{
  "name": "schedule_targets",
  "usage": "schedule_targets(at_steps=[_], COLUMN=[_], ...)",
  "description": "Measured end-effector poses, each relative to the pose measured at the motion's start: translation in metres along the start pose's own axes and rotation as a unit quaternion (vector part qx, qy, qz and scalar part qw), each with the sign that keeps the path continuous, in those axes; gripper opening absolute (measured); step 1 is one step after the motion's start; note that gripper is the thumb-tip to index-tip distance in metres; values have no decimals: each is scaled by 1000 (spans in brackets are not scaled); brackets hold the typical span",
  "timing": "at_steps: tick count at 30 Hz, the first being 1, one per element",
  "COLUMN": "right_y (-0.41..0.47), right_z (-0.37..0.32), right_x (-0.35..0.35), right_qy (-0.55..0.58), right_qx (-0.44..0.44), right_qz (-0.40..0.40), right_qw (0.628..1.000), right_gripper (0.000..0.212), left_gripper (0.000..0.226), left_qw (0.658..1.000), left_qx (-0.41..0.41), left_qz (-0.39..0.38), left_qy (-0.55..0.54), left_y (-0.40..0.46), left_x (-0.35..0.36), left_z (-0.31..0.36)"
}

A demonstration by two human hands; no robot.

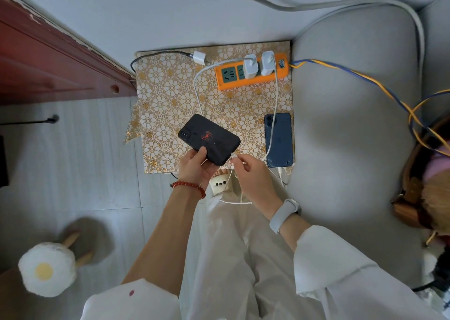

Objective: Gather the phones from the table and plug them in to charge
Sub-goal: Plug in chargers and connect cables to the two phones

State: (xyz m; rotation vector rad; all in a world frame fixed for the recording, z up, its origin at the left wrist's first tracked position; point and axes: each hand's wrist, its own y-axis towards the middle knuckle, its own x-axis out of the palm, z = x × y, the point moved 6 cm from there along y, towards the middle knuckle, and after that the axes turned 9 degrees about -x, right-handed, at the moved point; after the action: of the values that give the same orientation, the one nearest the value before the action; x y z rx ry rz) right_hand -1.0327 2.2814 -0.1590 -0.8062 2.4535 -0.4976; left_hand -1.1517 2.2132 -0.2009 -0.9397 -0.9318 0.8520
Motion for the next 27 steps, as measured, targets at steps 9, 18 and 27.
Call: schedule_targets(at_steps=[9,18,27], right_y=[9,6,6], right_z=[0,20,61], right_x=[-2,3,-26], right_qy=[-16,-51,-119], right_qx=[29,86,152], right_qz=[-36,-45,-107], right_qw=[999,994,975], right_gripper=[27,31,31], left_gripper=[26,13,16], left_qw=[998,987,957], left_qx=[4,11,10], left_qz=[7,12,63], left_qy=[65,159,282], left_y=[1,3,21], left_x=[1,7,16], left_z=[6,6,-18])
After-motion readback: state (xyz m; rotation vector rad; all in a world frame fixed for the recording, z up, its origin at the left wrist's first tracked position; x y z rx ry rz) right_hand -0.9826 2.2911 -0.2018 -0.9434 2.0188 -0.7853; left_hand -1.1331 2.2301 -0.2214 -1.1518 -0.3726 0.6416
